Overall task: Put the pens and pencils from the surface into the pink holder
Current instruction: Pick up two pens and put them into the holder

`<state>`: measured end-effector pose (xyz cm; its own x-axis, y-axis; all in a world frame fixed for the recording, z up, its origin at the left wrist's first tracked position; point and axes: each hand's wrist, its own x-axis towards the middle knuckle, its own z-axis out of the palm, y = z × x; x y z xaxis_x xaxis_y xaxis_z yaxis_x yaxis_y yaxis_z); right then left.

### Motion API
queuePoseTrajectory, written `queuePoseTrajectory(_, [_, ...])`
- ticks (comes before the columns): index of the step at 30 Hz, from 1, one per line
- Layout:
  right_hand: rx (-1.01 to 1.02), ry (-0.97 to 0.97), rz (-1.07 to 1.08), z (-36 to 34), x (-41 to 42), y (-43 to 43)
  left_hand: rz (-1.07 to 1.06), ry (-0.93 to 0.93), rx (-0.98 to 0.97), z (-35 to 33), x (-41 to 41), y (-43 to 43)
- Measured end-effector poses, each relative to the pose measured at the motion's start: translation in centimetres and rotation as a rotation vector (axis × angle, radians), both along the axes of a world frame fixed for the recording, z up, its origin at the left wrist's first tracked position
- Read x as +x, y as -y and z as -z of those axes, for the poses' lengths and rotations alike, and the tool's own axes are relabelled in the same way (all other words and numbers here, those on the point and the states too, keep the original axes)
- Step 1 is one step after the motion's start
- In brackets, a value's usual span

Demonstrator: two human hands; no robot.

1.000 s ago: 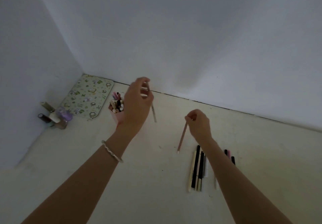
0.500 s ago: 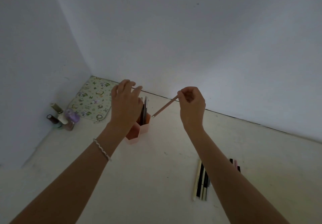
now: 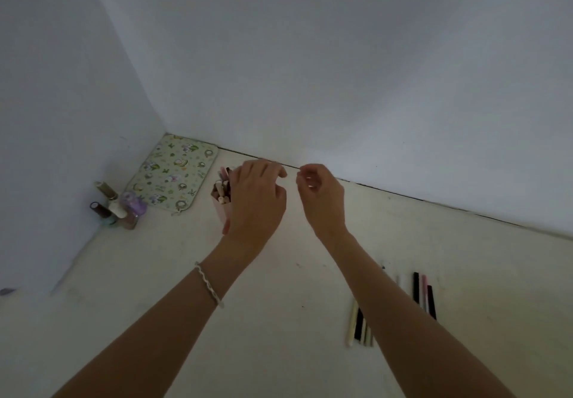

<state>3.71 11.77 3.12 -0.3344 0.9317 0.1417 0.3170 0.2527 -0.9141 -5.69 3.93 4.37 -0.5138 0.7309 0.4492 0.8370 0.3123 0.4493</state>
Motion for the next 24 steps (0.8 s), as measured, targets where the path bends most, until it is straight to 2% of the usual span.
queuePoseTrajectory(4, [0.028,-0.025,0.123,-1.7,4.2,-2.6,0.165,0.211,-0.158,1.7,5.3,-0.7])
queuePoseTrajectory(8, [0.006,-0.029,0.222,-2.2,9.5,-3.9,0.265,0.511,-0.622,5.4,12.4,-2.0])
queuePoseTrajectory(11, [-0.027,0.005,0.263,-1.7,12.9,-4.2,0.265,0.554,-0.810,7.5,16.0,-2.5])
queuePoseTrajectory(17, [-0.055,0.073,0.296,-0.2,17.2,-4.4,0.223,0.468,-0.889,10.0,18.8,-2.5])
queuePoseTrajectory(24, [-0.121,0.193,0.237,2.4,17.7,-4.2,0.120,0.686,-0.761,10.5,17.7,-3.0])
